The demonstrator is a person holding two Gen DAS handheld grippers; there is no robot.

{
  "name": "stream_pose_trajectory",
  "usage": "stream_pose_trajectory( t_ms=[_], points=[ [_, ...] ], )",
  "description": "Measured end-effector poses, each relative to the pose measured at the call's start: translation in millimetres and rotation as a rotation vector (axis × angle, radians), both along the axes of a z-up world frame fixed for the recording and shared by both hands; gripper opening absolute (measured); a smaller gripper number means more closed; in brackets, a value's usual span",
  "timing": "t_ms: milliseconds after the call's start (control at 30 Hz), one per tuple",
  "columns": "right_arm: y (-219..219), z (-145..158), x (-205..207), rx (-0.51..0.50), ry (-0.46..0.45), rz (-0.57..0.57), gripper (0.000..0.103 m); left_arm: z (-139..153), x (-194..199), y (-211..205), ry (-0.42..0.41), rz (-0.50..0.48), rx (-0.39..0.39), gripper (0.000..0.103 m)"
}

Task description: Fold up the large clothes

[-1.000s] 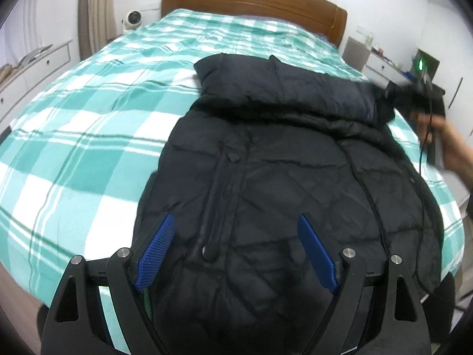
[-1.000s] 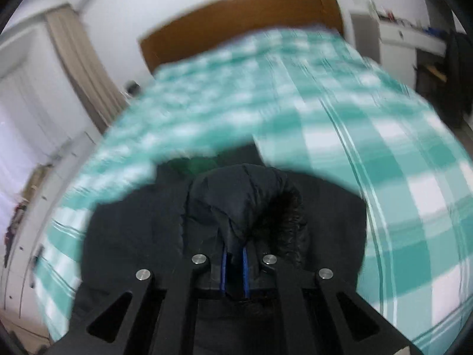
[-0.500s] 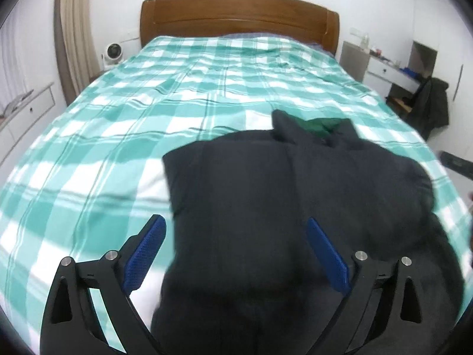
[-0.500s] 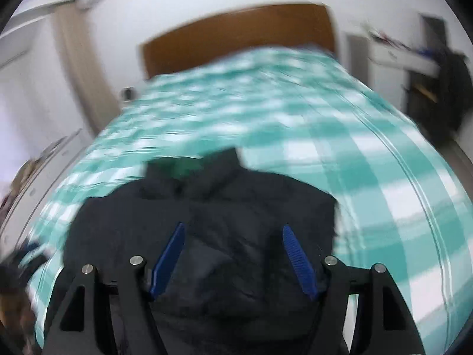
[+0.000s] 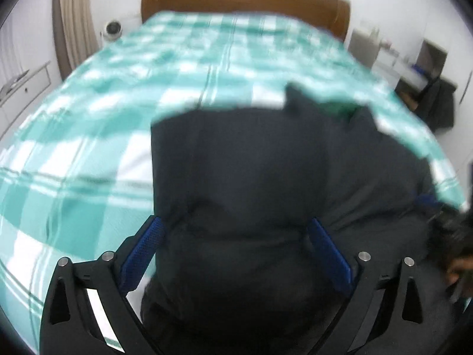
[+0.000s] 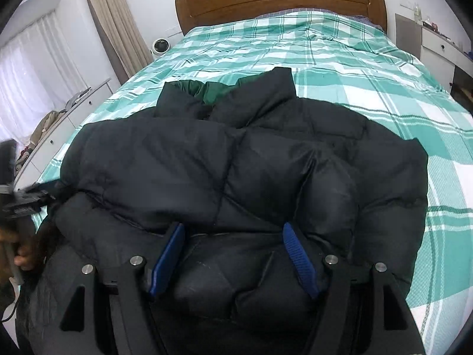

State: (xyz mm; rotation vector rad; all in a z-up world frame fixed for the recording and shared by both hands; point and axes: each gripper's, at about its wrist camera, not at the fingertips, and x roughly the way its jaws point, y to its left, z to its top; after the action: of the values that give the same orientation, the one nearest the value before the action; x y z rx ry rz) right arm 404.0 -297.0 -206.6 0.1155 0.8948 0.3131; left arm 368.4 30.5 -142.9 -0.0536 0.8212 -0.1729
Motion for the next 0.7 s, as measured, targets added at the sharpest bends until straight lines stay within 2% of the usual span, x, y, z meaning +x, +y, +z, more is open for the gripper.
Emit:
stream_pose_trajectory(
  t_ms=[100, 167, 300, 367, 433, 533, 700],
  points=[
    [1.8, -4.3, -3.3, -0.002, -0.008, -0.003, 0.071, 20.6, 20.4, -6.8, -0.034, -0.005, -0.032, 0.1],
    [4.1, -5.3, -6.1, -0.013, -0.017, -0.006, 0.071, 19.2, 43.4, -10.2, -0.024, 0.01, -0.035, 0.1],
    [4.0, -8.9, -7.4, -0.005, -0.03, -0.004, 0.071, -28.4, 97.6, -2.5, 0.148, 0.106, -0.019, 0.102],
    [2.9, -9.3, -10.1, 0.013, -0.034, -0.001, 0.071, -55.4, 110.3, 6.3, 0.213, 0.122, -0.07, 0.103],
    [1.3, -10.9, -9.6, 0.027, -0.036, 0.001, 0.071, -63.3, 107.0, 9.9, 0.215, 0.133, -0.089, 0.103],
    [0.0, -14.4, -10.6, 0.036, -0.043, -0.001, 0.071, -69.6, 106.3, 3.9, 0.21, 0.125, -0.049, 0.102],
    [0.1, -17.1, -12.4, 0.034, -0.059, -0.005, 0.071, -75.7, 106.1, 3.3, 0.182, 0.127, -0.055, 0.102]
  ],
)
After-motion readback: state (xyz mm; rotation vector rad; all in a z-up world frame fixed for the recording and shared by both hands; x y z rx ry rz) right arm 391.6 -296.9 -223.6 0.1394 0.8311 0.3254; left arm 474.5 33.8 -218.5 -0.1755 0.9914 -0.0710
